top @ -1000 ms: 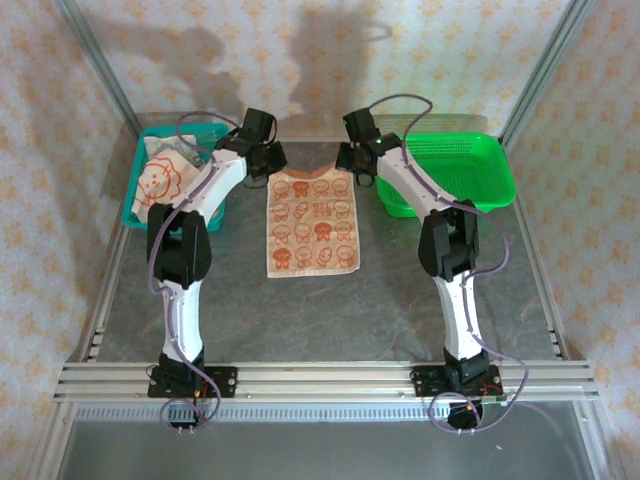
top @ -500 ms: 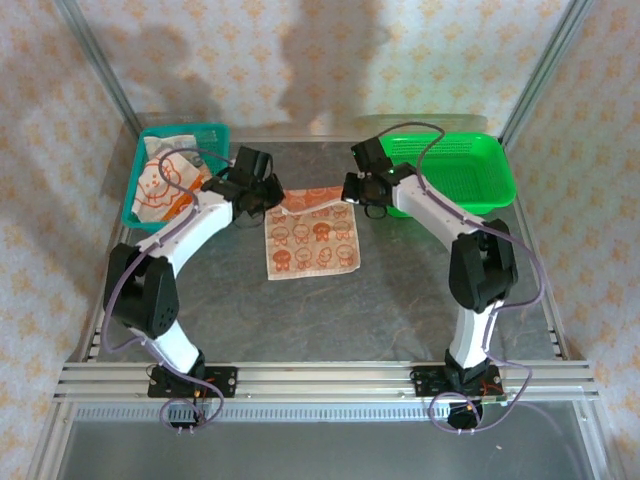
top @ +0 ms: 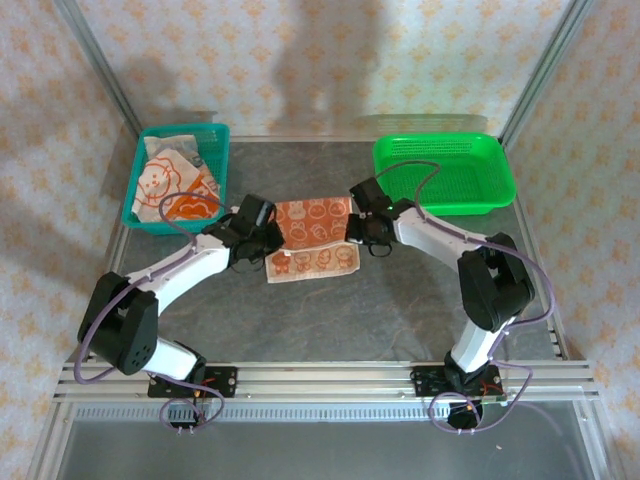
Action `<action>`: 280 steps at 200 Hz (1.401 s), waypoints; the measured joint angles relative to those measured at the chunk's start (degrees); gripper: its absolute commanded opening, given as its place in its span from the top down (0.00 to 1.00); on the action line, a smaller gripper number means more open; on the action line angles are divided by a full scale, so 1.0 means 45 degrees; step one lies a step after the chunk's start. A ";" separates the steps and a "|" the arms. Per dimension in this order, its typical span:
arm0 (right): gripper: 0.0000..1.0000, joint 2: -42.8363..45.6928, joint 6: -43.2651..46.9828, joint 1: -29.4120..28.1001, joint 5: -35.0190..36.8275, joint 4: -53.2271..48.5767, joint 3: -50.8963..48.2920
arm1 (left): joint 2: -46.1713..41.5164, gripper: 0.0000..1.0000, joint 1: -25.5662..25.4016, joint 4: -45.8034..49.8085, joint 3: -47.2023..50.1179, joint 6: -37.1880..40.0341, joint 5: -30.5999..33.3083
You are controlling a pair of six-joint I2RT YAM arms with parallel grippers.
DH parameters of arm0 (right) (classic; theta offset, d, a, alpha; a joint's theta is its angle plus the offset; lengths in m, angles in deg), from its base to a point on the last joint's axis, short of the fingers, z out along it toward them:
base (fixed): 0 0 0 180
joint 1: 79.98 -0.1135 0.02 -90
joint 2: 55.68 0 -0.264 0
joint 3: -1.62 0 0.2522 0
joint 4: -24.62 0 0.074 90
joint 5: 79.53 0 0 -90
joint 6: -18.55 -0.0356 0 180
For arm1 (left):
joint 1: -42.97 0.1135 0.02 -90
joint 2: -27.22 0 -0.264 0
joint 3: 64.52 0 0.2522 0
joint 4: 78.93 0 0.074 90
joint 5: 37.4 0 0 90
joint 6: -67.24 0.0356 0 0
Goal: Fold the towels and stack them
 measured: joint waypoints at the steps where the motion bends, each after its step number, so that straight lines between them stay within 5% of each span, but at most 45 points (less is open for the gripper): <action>1: 0.95 0.0005 -0.0005 0.0000 0.0000 0.0005 -0.0015 | 0.0000 1.00 -0.0010 -0.0005 0.0024 -0.0015 0.0000; 135: 0.91 0.0199 -0.0233 -0.0296 -0.0180 0.0714 -0.1749 | -0.0112 0.99 -0.1253 -0.1627 0.2161 -0.1273 0.0204; 157: 0.85 0.0199 -0.0287 -0.0306 -0.0180 0.0724 -0.1836 | -0.0112 0.86 -0.1389 -0.1783 0.2293 -0.1316 0.0204; 171: 0.70 0.0199 -0.0350 -0.0306 -0.0180 0.0714 -0.1914 | -0.0112 0.65 -0.1477 -0.1812 0.2390 -0.1316 0.0214; 200: 0.68 0.0238 -0.0223 -0.0306 -0.0160 0.0656 -0.1948 | -0.0287 0.33 -0.1642 -0.1710 0.2579 -0.1588 0.0223; 238: 0.66 0.0432 -0.0204 -0.0306 -0.0044 0.0559 -0.1948 | -0.1311 0.25 -0.1724 -0.0918 0.2676 -0.1559 0.0447; 280: 0.65 0.0398 -0.0019 -0.0306 -0.0029 0.0442 -0.1948 | -0.1739 0.35 -0.1724 0.0282 0.2657 -0.1025 0.1030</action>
